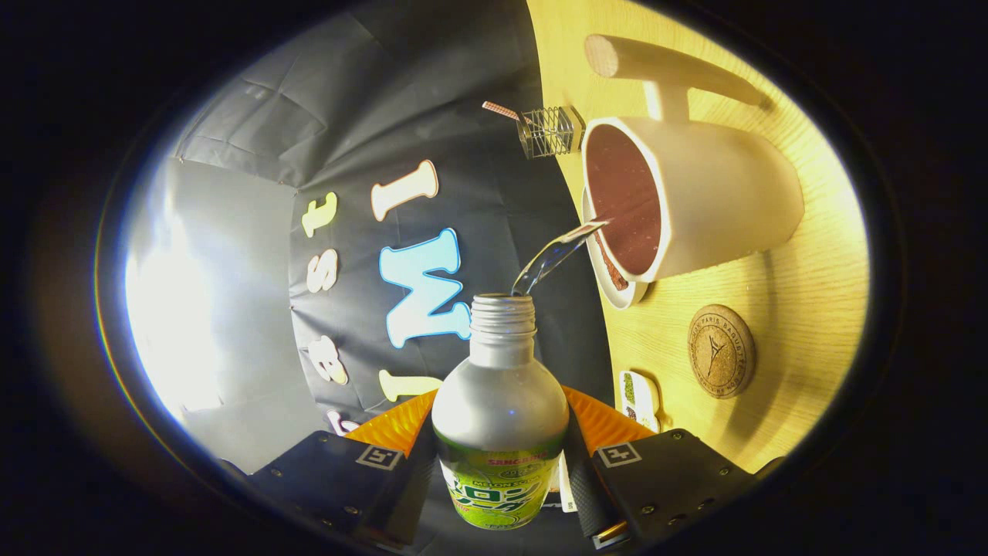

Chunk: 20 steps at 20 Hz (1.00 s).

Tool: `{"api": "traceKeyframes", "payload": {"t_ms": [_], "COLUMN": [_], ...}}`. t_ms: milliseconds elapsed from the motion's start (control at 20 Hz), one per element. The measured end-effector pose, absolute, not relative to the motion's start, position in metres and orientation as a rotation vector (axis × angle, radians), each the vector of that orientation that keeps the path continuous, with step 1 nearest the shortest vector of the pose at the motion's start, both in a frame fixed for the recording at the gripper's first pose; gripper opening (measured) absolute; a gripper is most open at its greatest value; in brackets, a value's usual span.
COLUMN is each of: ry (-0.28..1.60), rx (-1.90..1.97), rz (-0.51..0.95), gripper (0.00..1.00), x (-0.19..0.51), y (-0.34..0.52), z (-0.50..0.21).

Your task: Take the bottle from table, then pour the juice into the cup, finally place the bottle on the coaster

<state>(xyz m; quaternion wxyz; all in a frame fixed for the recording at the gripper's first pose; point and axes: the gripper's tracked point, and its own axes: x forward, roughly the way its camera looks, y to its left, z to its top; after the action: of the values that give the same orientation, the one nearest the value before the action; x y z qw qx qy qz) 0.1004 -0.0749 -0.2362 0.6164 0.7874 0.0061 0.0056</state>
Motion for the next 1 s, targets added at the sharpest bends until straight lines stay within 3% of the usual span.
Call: {"api": "traceKeyframes", "payload": {"t_ms": [1000], "ry": [-0.047], "rx": [1.930], "rz": [0.001], "gripper": [0.76], "x": [0.1034], "y": [-0.0777], "z": [-0.2263]}}
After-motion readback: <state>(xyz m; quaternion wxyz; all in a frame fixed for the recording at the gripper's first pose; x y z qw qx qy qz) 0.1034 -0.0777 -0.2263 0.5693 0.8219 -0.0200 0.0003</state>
